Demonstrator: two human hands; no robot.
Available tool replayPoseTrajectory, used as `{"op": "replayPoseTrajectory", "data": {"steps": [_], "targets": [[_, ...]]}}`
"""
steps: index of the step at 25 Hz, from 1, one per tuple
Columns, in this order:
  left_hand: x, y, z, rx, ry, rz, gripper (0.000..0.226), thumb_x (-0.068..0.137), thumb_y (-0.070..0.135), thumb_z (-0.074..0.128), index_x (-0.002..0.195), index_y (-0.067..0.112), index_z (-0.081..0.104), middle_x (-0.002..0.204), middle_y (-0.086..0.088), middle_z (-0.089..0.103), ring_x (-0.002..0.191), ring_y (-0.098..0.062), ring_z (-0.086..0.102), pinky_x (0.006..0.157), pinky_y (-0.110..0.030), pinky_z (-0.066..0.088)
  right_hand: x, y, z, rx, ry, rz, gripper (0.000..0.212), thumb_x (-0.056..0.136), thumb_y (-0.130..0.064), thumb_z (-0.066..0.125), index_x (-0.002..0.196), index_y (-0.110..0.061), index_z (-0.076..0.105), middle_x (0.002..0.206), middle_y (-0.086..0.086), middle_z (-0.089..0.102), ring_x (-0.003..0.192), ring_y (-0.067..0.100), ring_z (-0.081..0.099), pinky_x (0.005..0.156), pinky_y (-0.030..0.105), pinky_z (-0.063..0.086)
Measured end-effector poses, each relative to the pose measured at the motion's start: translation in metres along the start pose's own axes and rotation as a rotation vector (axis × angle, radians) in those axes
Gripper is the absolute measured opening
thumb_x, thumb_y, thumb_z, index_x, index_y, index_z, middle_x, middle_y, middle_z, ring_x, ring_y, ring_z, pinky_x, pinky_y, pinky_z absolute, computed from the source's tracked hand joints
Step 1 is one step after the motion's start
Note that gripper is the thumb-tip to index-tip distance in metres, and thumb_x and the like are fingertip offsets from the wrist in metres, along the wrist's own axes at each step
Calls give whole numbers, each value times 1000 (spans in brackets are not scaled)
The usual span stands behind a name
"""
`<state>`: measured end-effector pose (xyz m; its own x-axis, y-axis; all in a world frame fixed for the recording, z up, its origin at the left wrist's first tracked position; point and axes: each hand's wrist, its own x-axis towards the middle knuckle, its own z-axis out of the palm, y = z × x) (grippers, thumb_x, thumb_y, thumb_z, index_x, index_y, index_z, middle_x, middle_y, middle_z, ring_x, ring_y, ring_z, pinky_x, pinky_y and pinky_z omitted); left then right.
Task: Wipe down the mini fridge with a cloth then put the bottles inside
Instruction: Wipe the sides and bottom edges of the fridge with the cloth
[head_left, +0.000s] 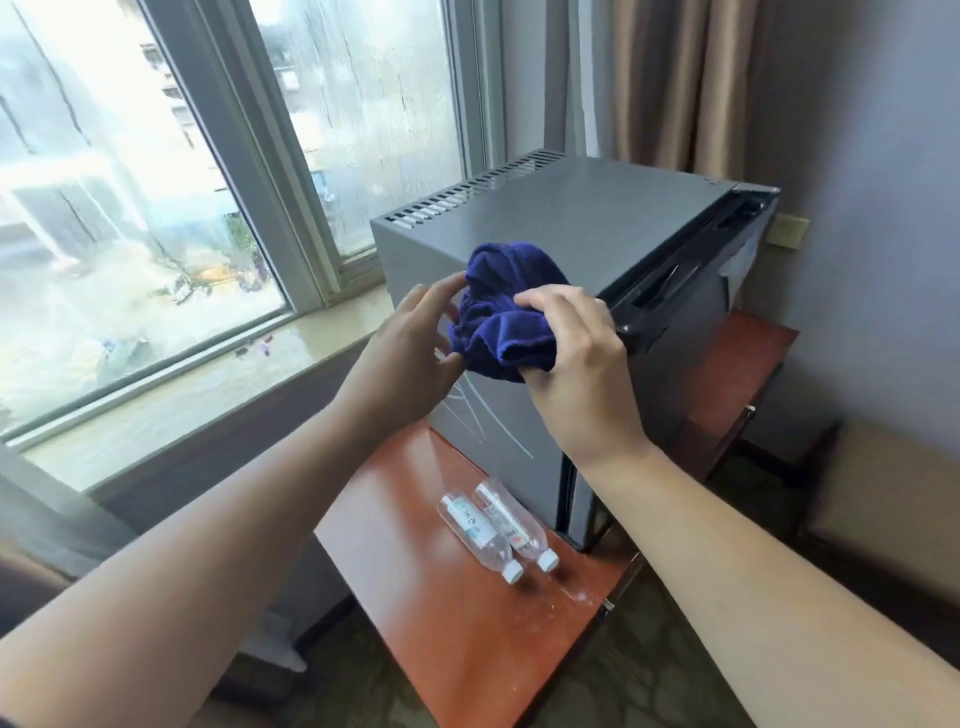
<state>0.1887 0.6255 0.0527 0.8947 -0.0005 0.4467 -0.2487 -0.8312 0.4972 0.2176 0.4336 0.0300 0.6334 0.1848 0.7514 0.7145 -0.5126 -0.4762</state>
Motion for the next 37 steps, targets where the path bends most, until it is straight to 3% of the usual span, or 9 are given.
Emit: {"op": "replayPoseTrajectory", "data": {"steps": [4,7,10,15,18,21,26,30,37], "targets": [[22,-27,10,57,-73,52,90,86,26,71,156,44,18,114,14,57,83,-11,67,77,-43,58,4,11,30,-51,29,22,52,74,12,73,123,-6,68,125,8,66,117,27,59,110,40,46],[37,-66,12,86,-79,86,98,87,36,72,158,47,6,113,16,60,85,-14,69,74,-42,59,8,11,64,-114,88,-2,38,85,0,67,123,-4,71,125,11,67,119,27,60,112,37,45],[60,-122,6,73,-50,139,94,85,32,70,158,48,13,112,13,64,82,-18,68,76,-42,58,24,8,113,-162,115,-8,35,89,-9,57,120,-4,74,124,12,70,117,28,62,110,36,47],[111,-221,-36,75,-83,192,93,81,26,78,155,46,26,107,18,66,79,-10,67,75,-34,56,69,-3,208,-255,105,-14,32,87,-4,62,115,-5,77,119,11,74,112,24,61,104,33,50],[132,-256,-60,48,-162,169,107,81,31,80,157,48,8,104,30,61,77,-6,65,72,-29,52,90,-10,244,-328,67,17,31,83,1,77,112,-8,79,117,8,76,108,26,66,95,41,54],[146,-272,-67,66,-226,280,108,81,27,80,157,51,7,106,20,66,75,-13,66,72,-31,54,96,-16,256,-383,44,27,32,81,-2,83,112,-11,79,117,6,76,106,28,68,93,41,54],[137,-251,-39,75,-184,444,95,75,17,81,154,39,33,94,3,69,73,-26,66,67,-36,55,78,-20,223,-510,111,87,28,86,-6,77,113,-15,80,120,12,70,106,30,60,87,42,53],[117,-199,-6,89,-185,604,87,76,24,79,152,33,38,89,2,66,72,-30,65,67,-38,55,31,-17,163,-569,198,229,26,93,-20,69,116,-19,80,122,15,62,108,27,50,91,40,48],[55,-82,53,66,-137,680,78,78,31,72,151,38,44,83,7,59,63,-27,57,62,-32,49,-48,-10,47,-688,249,313,25,92,-13,72,115,-15,80,116,15,61,99,25,48,90,33,46]]}}
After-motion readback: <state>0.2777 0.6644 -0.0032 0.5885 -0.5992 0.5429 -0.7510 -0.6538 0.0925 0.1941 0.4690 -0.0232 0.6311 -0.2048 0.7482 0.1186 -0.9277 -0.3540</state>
